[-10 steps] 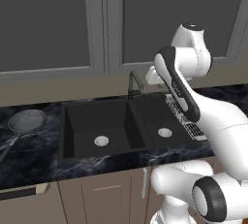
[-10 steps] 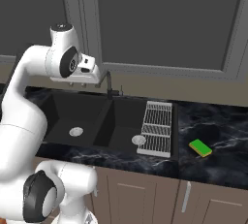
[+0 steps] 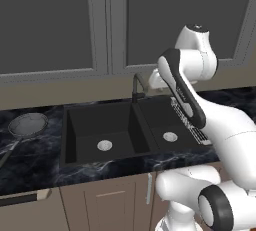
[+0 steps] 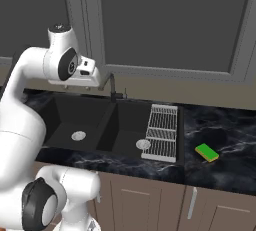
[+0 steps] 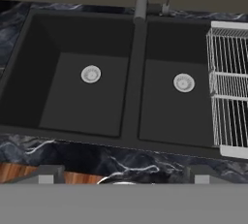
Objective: Pick the pan and sponge and place them into the sink. Then turn on the water.
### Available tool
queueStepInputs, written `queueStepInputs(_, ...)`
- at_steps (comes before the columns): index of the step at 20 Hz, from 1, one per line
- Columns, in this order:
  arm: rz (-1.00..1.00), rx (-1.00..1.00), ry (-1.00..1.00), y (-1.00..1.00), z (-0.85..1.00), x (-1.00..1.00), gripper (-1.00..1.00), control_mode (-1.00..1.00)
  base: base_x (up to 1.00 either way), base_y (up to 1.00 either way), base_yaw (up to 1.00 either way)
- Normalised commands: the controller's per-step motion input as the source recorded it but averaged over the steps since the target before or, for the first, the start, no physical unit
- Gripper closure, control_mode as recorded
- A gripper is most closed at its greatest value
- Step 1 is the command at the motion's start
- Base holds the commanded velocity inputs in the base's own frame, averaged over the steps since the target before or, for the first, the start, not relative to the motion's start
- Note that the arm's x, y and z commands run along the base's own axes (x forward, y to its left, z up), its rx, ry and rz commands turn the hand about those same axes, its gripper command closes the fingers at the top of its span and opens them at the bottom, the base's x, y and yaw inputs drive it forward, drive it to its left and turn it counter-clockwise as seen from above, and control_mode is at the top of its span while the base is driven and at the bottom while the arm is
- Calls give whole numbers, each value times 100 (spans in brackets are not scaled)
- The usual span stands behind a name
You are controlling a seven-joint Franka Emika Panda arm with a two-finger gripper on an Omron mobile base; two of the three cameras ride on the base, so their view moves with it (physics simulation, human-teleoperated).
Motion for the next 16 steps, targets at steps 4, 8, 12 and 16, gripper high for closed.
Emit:
queueStepInputs(4, 0, 3, 1, 21, -7, -8, -100, -100, 0, 0, 0)
queueStepInputs(8, 0, 0, 2, 25, 0, -8, -100, -100, 0, 0, 0)
queueStepInputs(12, -2, -1, 5, 21, 6, -6, -100, -100, 0, 0, 0)
queueStepInputs(16, -4, -2, 10, 21, 8, -3, -100, -100, 0, 0, 0)
